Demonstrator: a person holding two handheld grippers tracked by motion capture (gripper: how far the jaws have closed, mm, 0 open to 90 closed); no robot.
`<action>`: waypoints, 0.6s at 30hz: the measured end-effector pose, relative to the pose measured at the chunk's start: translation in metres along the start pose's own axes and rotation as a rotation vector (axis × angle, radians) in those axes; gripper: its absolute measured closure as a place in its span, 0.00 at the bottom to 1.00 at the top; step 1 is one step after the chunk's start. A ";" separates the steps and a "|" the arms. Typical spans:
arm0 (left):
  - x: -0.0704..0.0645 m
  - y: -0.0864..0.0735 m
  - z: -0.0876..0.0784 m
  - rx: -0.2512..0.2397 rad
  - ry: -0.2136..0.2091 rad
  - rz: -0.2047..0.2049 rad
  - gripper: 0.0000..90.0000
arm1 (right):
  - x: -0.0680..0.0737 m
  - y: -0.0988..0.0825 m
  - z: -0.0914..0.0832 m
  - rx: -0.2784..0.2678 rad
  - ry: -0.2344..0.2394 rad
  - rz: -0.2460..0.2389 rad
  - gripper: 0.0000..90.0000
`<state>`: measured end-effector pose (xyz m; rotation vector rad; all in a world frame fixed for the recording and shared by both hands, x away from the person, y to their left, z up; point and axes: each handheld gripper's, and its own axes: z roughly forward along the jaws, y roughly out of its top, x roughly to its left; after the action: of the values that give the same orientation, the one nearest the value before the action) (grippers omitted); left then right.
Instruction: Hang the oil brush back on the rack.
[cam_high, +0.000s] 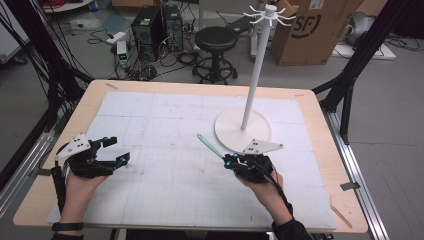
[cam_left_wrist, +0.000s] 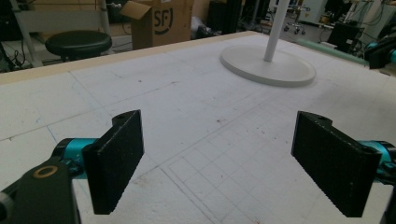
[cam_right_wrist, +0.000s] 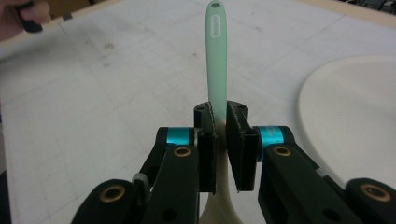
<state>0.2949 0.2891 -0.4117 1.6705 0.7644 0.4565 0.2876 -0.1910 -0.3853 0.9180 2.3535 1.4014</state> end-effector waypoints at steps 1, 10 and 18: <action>0.000 0.000 0.000 0.000 -0.001 0.001 0.20 | -0.003 0.002 -0.005 -0.010 -0.007 -0.002 0.92; 0.000 0.000 0.000 0.003 0.000 0.001 0.20 | -0.021 0.023 -0.046 -0.079 -0.036 -0.006 0.92; 0.000 0.000 0.001 0.004 -0.003 -0.002 0.20 | -0.041 0.047 -0.089 -0.144 -0.079 -0.002 0.92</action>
<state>0.2955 0.2885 -0.4124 1.6734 0.7649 0.4512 0.2922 -0.2634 -0.3044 0.9126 2.1650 1.4834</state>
